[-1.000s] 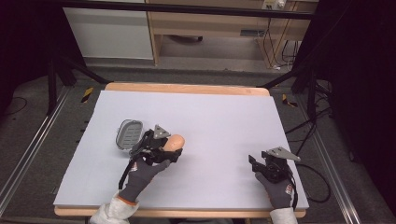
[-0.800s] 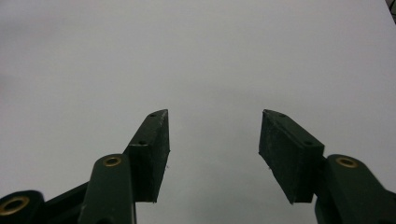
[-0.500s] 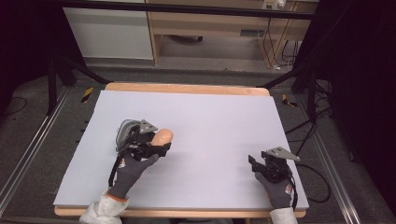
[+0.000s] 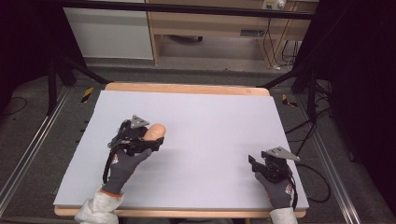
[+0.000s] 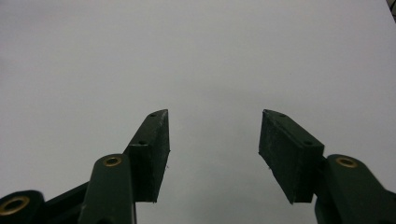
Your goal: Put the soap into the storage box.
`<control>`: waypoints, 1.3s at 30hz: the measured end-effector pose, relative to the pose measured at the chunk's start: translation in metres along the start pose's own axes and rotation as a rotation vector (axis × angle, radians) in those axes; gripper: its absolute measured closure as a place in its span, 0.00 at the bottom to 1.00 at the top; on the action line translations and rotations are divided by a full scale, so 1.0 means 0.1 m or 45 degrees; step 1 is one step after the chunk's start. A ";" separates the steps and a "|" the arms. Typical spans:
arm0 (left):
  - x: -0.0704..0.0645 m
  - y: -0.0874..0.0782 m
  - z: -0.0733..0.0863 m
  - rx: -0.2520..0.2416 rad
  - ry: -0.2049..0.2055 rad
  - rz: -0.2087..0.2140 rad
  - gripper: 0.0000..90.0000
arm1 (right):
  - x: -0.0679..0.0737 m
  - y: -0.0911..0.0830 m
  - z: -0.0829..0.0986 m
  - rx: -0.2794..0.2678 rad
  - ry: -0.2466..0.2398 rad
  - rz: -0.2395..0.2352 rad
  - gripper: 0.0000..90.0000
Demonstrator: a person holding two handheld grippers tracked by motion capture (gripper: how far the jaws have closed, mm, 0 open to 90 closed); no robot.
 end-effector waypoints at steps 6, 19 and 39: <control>0.10 -0.02 -0.01 -0.005 -0.017 -0.021 0.35 | 0.00 0.00 0.00 0.003 0.002 -0.002 0.48; 0.36 -0.02 0.00 -0.014 -0.069 -0.064 0.35 | 0.00 0.01 0.00 0.002 -0.004 -0.001 0.48; 0.71 0.06 0.06 0.019 -0.121 -0.160 0.36 | 0.02 0.02 0.00 0.011 -0.011 -0.003 0.48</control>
Point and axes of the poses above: each handheld gripper's, and its own axes: y roughly forward along the jaws, z roughly out of its underside, x roughly to its left, the point moved 3 cm from there along y, roughly forward along the jaws, and after that the axes turned 4 degrees about -y, right-handed, at the moved point
